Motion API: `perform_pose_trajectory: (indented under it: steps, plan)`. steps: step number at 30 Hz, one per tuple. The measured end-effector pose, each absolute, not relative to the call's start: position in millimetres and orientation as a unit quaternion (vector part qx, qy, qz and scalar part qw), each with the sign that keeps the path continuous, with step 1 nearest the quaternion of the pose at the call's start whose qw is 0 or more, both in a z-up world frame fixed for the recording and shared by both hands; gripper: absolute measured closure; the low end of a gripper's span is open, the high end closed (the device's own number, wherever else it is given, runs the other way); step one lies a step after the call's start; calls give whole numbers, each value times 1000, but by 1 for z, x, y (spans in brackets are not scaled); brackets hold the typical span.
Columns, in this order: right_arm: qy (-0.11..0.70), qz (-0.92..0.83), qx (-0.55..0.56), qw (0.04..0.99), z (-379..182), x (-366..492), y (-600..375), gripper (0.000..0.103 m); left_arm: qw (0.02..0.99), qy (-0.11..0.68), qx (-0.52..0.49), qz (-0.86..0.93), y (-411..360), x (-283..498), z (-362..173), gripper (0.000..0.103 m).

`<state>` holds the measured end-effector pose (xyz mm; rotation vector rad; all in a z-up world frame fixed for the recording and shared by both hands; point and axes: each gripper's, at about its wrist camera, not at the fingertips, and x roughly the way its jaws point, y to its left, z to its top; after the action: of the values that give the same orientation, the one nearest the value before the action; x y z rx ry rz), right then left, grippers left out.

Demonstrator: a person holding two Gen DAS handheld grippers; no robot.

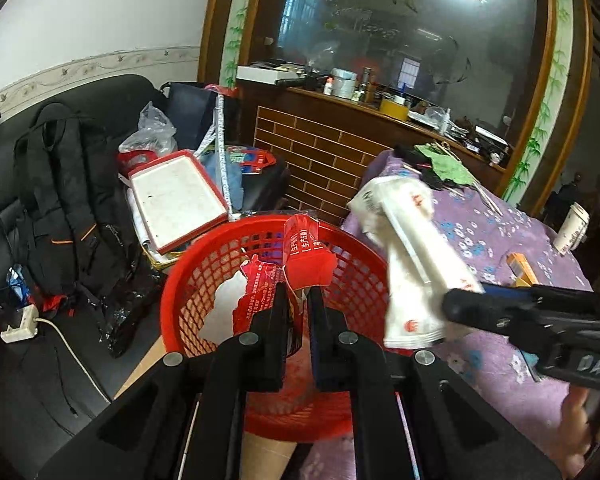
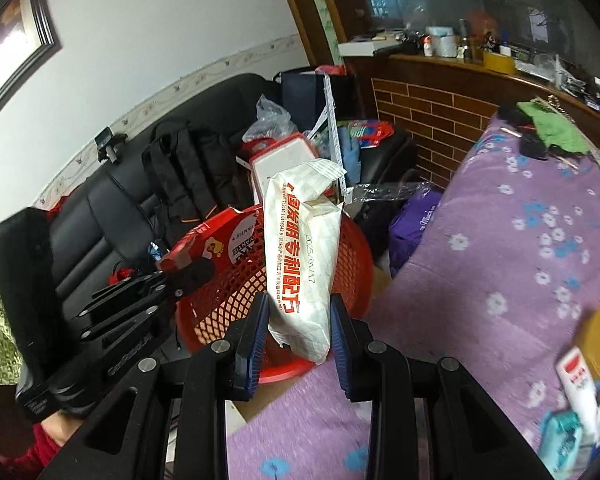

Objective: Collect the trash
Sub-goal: 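Carry both items over the red basket and open both tools to drop them, then move both open tools back over the table items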

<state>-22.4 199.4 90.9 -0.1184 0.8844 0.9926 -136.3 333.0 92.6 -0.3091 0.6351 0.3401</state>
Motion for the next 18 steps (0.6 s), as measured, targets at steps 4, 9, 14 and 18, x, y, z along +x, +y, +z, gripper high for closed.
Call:
perform_pose_trajectory:
  steps: [4, 9, 14, 18]
  plan:
    - [404, 445, -68, 796, 85, -18, 213, 57, 922, 297, -169, 180, 341, -142, 94, 42]
    - [390, 428, -53, 813, 92, -18, 180, 55, 929, 283, -160, 175, 330, -148, 101, 42]
    - [378, 396, -36, 836, 101, -26, 127, 45, 936, 286, -150, 136, 296, -141, 108, 42]
    - [375, 375, -7, 848, 103, -34, 81, 41, 941, 298, -130, 97, 253, -128, 109, 41]
